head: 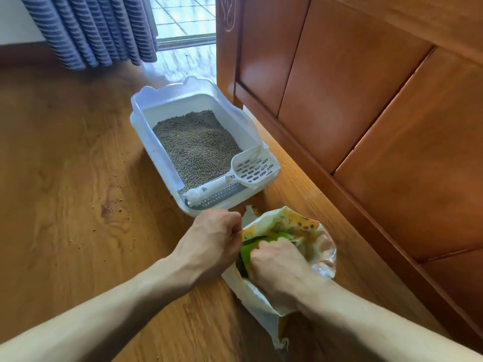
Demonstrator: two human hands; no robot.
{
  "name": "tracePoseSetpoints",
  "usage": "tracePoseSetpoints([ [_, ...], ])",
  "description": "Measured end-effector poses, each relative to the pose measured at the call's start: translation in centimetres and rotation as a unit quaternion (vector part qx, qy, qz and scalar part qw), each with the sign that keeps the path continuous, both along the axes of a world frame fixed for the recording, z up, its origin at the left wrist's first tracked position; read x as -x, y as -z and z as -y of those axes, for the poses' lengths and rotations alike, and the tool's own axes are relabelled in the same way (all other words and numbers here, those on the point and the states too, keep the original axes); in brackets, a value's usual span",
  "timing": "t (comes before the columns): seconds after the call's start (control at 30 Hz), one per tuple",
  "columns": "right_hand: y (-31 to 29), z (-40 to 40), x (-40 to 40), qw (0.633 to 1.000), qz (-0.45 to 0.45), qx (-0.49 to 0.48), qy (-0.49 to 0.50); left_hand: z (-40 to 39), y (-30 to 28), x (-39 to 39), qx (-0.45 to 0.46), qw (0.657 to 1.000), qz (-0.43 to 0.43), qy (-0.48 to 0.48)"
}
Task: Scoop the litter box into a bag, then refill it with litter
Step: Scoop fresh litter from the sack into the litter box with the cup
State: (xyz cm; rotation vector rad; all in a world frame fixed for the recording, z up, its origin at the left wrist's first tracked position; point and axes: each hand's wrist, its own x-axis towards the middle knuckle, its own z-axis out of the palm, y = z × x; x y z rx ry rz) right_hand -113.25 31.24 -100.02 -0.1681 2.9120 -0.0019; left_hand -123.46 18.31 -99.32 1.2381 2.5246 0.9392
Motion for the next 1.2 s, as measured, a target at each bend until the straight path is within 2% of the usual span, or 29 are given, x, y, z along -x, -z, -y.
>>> tracePoseSetpoints([
  [0.07,0.2,-0.5,-0.2,0.999,-0.013,0.047,0.022,0.2,0.1,0.3,-0.001,1.0,0.019,-0.018],
  [0.13,0.1,-1.4,-0.7,0.986,-0.002,0.148,0.075,0.3,0.1,0.6,-0.01,0.999,0.037,-0.03],
  [0.23,0.2,-3.7,-1.9,0.94,-0.023,0.29,0.181,0.3,0.0,0.9,-0.008,0.998,0.041,-0.036],
  [0.5,0.0,-6.7,-5.3,0.847,-0.133,0.439,0.269,0.9,-0.1,1.5,-0.008,0.998,0.051,-0.03],
  [0.63,-0.5,-7.0,-5.4,0.762,-0.17,0.542,0.311,0.9,0.0,1.3,-0.014,0.998,0.055,-0.031],
  [0.7,-1.0,-7.1,-5.1,0.74,-0.195,0.563,0.313,1.0,-0.1,1.2,-0.014,0.998,0.049,-0.024],
  [0.8,-1.6,-6.9,-4.6,0.73,-0.209,0.573,0.307,1.2,-0.2,1.4,-0.017,0.998,0.046,-0.029],
  [0.9,-1.8,-6.6,-4.1,0.7,-0.225,0.599,0.316,1.5,-0.4,1.8,-0.04,0.995,0.07,-0.051],
  [1.03,-2.1,-6.6,-3.0,0.708,-0.254,0.587,0.298,2.1,-1.2,2.4,-0.075,0.992,0.066,-0.081],
  [1.2,-2.0,-6.2,-1.3,0.692,-0.251,0.615,0.282,3.1,-0.1,3.6,-0.033,0.993,0.044,-0.108],
])
